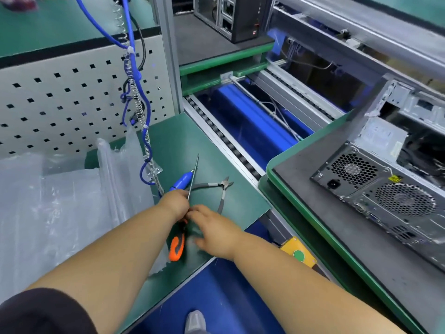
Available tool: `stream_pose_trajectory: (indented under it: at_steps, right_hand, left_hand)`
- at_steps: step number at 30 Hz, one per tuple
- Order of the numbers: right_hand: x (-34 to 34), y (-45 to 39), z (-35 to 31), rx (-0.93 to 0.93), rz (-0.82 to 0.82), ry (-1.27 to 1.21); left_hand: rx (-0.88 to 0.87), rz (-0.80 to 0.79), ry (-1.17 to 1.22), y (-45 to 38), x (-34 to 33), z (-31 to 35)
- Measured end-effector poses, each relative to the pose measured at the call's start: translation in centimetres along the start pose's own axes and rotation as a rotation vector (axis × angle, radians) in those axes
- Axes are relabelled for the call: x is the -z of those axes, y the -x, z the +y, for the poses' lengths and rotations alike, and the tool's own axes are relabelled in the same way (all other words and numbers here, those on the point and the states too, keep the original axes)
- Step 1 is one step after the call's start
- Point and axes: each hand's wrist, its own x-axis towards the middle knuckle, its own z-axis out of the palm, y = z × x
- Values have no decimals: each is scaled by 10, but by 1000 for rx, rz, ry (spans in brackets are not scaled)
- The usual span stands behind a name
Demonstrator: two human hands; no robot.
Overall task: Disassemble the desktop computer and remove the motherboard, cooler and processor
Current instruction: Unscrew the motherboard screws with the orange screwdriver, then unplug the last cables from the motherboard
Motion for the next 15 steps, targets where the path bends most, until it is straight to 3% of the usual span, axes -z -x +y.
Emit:
stream_pose_trajectory:
  at_steps: [7, 15]
  right_hand:
    - [17, 11, 20, -127, 76, -60]
    - [23, 23, 29, -149, 91, -104]
  left_hand:
    - [-65, 145, -339, -15, 3, -13]
    - [-40, 264, -643, -25, 11, -11]
